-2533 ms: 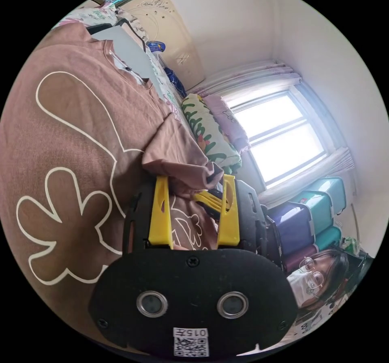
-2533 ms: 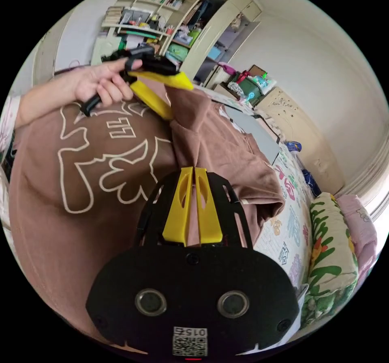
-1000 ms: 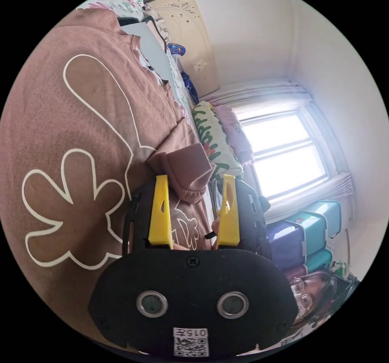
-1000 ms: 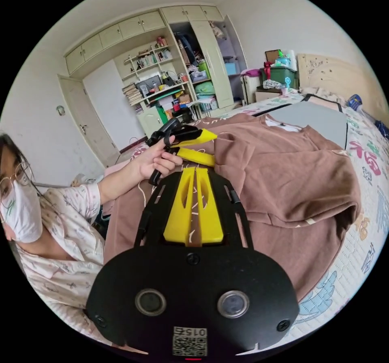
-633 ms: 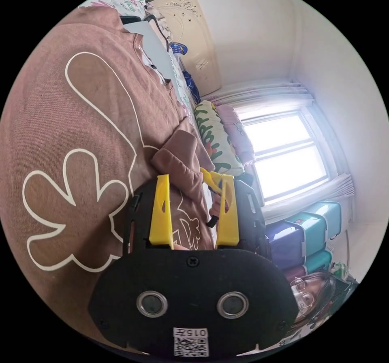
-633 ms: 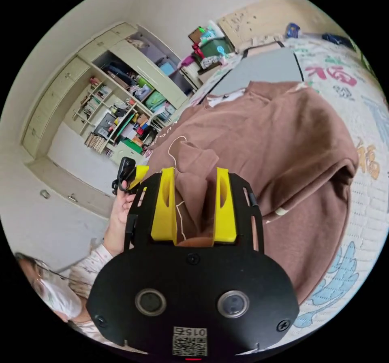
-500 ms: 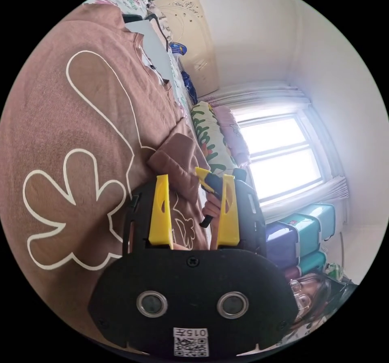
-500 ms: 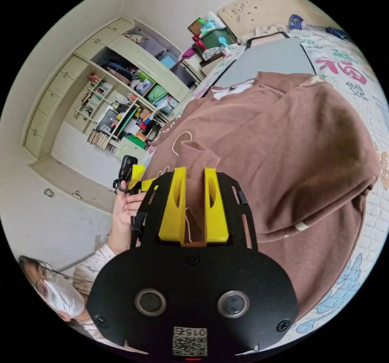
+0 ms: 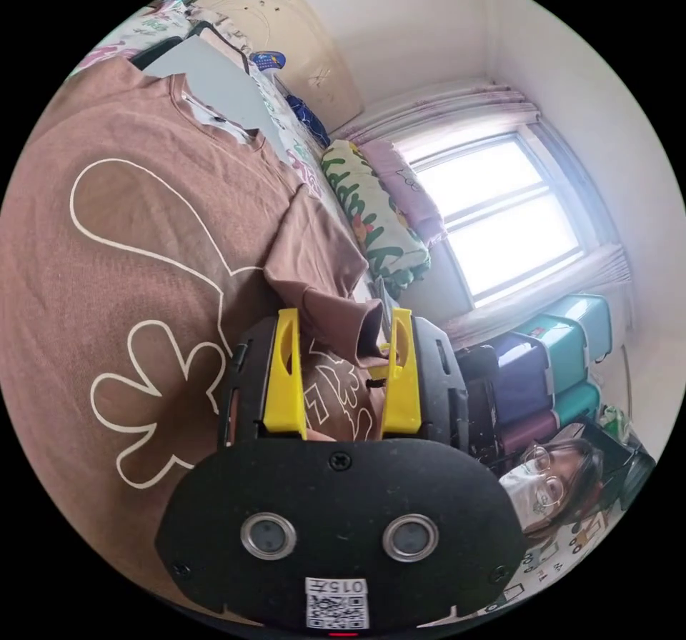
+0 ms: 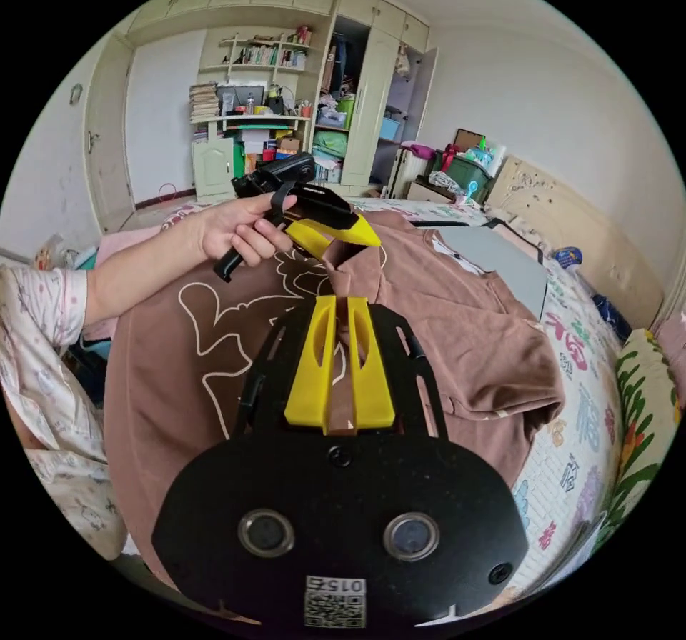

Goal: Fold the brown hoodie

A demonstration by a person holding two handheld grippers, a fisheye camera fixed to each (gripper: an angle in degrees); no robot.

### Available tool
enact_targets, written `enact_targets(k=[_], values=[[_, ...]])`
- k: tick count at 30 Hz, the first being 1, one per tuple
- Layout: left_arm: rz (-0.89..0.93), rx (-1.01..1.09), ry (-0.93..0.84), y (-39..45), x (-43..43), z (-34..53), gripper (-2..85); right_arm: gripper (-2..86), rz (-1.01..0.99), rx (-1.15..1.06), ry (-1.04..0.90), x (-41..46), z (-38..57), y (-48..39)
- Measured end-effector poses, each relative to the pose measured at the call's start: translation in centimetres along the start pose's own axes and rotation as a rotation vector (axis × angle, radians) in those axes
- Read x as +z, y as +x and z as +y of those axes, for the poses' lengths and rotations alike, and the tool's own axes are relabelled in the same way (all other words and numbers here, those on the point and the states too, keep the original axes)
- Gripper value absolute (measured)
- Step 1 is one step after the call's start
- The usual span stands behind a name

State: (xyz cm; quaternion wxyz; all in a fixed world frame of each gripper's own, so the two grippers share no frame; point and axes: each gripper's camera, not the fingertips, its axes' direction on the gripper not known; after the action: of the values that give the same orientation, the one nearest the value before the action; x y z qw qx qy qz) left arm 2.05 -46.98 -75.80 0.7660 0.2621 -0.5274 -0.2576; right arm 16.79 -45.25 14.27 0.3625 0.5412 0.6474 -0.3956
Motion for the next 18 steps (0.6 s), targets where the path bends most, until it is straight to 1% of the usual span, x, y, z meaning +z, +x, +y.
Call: enact_targets(k=[3,4,7,9,11,12,13,14,16,17,18], values=[[-0.030,0.063,-0.044,-0.2,0.7,0.4,13.8,4.3,0.019,-0.036,-0.019,1.6,0.4,-1.6],[-0.051,0.077,-0.078,-0.3,1.2,0.5,12.7,5.0,-0.008,-0.039,-0.015,1.9,0.5,-1.7],[-0.080,0.096,-0.098,-0.5,1.7,1.2,7.7,7.2,-0.141,-0.027,0.067,0.8,1.2,-0.2],[-0.092,0.099,-0.092,-0.6,1.9,1.5,5.6,7.6,-0.151,0.010,0.144,-0.9,1.9,2.2],[-0.108,0.087,-0.097,-0.7,1.9,2.1,4.1,7.7,-0.078,0.101,0.245,-3.0,3.8,6.9],[-0.117,0.084,-0.098,-0.6,1.8,2.4,3.9,7.7,-0.049,0.126,0.256,-3.3,4.4,8.2],[-0.146,0.087,-0.100,-0.3,1.3,3.4,3.4,7.8,0.038,0.179,0.257,-3.5,5.8,10.8],[-0.168,0.094,-0.085,0.1,0.5,4.7,3.2,7.9,0.153,0.252,0.233,-3.3,7.2,13.2],[-0.159,0.111,-0.051,0.6,-1.1,7.2,2.9,8.6,0.305,0.334,0.182,-2.4,9.1,16.1],[-0.159,0.117,-0.026,0.7,-2.1,9.0,2.8,8.8,0.356,0.379,0.156,-1.5,10.0,17.6],[-0.164,0.114,-0.015,0.6,-2.6,9.9,2.7,8.9,0.363,0.401,0.145,-1.0,10.4,18.2]])
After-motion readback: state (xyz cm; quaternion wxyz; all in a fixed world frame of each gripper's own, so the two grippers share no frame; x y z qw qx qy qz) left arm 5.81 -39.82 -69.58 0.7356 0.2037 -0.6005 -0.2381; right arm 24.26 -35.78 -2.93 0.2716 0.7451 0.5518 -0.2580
